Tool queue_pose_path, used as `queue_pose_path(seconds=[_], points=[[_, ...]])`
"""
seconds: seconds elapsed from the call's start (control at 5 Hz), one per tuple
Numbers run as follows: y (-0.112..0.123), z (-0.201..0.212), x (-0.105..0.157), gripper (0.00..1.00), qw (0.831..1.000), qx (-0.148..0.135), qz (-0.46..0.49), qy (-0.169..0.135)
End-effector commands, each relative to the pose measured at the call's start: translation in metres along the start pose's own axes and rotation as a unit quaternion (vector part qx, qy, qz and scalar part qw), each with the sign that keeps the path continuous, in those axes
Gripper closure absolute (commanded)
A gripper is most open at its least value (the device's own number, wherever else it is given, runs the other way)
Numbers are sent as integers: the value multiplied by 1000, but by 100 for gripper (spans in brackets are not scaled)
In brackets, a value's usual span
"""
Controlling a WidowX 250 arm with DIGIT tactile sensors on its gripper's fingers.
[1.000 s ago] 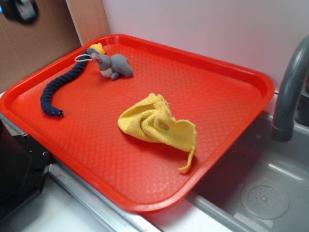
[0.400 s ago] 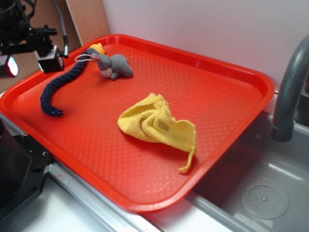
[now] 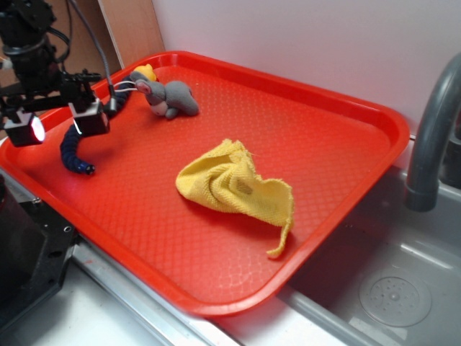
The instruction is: Grab the blue rope.
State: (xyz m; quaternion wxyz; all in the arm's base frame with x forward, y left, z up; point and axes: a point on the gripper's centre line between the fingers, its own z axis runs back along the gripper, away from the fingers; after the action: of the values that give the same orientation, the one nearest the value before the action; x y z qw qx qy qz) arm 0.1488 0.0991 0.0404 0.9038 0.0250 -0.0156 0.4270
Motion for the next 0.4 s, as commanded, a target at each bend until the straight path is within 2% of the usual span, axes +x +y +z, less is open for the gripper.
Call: queue_pose_path(seconds=[0.0, 0.2], points=[[12, -24, -21, 0, 999, 11, -43, -15], [6, -34, -24, 100, 999, 11, -44, -10]])
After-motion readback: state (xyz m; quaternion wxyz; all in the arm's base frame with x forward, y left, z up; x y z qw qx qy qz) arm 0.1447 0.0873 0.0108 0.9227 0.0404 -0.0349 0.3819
